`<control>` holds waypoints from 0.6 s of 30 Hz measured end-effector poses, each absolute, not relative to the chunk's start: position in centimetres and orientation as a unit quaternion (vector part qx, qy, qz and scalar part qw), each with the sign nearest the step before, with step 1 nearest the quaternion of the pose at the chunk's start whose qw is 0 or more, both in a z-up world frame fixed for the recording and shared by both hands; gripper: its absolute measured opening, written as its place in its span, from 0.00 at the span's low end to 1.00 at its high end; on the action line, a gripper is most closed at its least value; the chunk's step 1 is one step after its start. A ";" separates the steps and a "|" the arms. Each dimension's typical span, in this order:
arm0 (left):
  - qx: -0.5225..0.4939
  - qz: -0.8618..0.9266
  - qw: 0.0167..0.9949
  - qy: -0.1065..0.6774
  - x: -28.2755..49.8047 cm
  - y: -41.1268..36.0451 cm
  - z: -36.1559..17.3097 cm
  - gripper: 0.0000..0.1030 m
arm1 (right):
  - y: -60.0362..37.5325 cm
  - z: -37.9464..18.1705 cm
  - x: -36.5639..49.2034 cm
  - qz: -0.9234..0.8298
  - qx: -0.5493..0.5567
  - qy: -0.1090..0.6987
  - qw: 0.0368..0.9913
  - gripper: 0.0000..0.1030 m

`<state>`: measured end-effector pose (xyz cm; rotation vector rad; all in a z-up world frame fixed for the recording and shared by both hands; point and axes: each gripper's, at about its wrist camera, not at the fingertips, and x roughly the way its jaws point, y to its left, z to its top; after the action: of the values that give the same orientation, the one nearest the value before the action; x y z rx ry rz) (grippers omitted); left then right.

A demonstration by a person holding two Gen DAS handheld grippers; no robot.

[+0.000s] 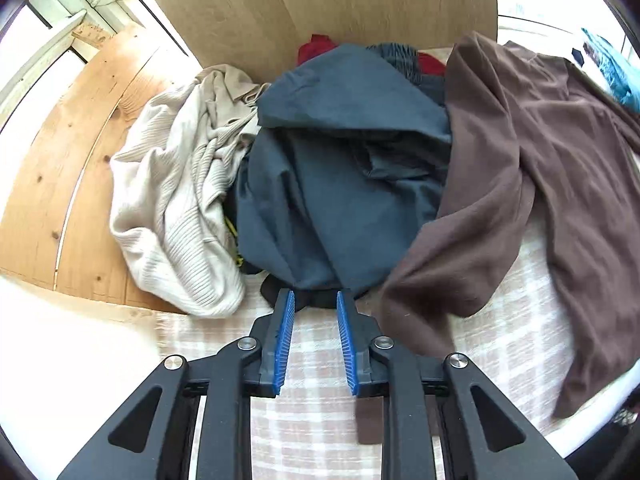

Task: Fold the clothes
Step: 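Lay the brown jacket flat on the cloth and open both grippers, then grasp the jacket hem with both grippers side by side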

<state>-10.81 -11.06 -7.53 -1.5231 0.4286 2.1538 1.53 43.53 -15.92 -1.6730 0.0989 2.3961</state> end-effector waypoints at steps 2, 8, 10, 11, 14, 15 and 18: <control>-0.559 0.773 0.251 0.163 -9.4 -10.8 -8.1 0.23 | 38.6 -17.6 3.9 0.818 -0.573 0.033 0.043 0.35; -0.571 0.740 0.304 0.183 -5.1 -10.2 -9.7 0.35 | 28.5 -22.6 8.9 0.796 -0.601 0.008 -0.065 0.35; -0.574 0.718 0.329 0.214 -3.0 -8.2 -11.4 0.34 | 27.3 -23.1 9.5 0.793 -0.606 -0.007 -0.069 0.35; -0.577 0.706 0.341 0.229 -2.1 -7.1 -12.4 0.33 | 26.8 -23.3 9.8 0.791 -0.607 -0.014 -0.072 0.35; -0.588 0.685 0.362 0.233 -1.3 -5.3 -14.6 0.32 | 25.5 -23.0 9.5 0.801 -0.593 -0.030 -0.083 0.35; -0.589 0.683 0.368 0.226 -1.5 -5.0 -14.8 0.32 | 25.0 -23.3 9.0 0.803 -0.588 -0.047 -0.088 0.37; -0.586 0.678 0.391 0.210 -1.5 -4.1 -14.6 0.32 | 24.1 -24.6 7.8 0.802 -0.583 -0.093 -0.092 0.42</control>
<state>-1.54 -4.14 -14.62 -1.4897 0.5345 1.7225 7.81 24.10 -24.56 -1.9459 -0.3100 2.6798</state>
